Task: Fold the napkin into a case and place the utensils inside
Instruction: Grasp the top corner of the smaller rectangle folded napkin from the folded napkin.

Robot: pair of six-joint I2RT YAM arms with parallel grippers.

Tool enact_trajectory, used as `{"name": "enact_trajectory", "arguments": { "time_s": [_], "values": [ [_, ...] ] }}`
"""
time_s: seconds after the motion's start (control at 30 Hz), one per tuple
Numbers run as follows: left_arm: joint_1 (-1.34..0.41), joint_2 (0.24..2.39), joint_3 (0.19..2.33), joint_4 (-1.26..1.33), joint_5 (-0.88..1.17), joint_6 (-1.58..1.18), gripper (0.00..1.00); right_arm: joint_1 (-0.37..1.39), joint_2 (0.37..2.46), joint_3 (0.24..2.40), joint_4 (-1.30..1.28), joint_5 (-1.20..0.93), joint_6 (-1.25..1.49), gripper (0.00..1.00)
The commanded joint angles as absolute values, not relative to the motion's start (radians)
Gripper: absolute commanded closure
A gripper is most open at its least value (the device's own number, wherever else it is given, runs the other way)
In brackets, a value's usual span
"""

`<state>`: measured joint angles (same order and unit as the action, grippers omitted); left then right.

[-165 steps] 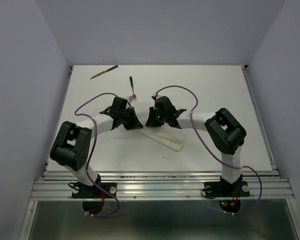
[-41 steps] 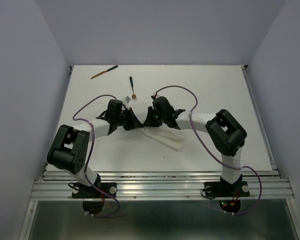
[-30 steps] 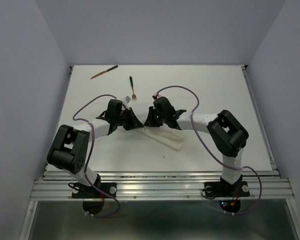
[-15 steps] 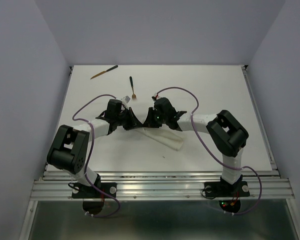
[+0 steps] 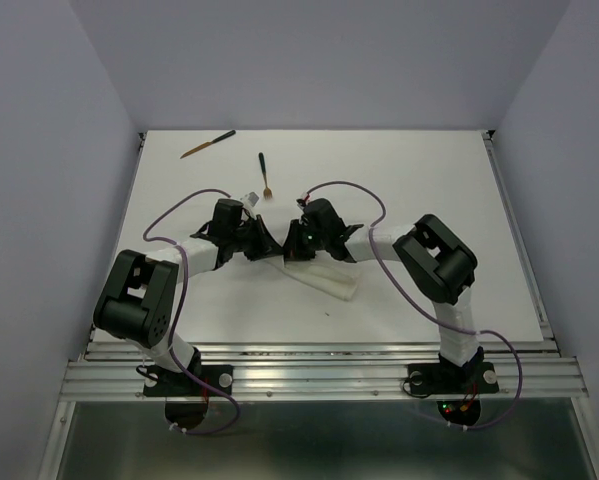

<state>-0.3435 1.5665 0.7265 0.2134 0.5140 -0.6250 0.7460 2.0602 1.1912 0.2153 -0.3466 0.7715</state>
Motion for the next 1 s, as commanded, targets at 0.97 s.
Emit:
{"name": "enact_trajectory", "arguments": {
  "time_s": [0.97],
  "values": [
    [-0.342,1.539,0.726,0.273,0.546,-0.634,1.0,0.761,1.818,1.061,0.155,-0.069,0.738,0.89]
  ]
}}
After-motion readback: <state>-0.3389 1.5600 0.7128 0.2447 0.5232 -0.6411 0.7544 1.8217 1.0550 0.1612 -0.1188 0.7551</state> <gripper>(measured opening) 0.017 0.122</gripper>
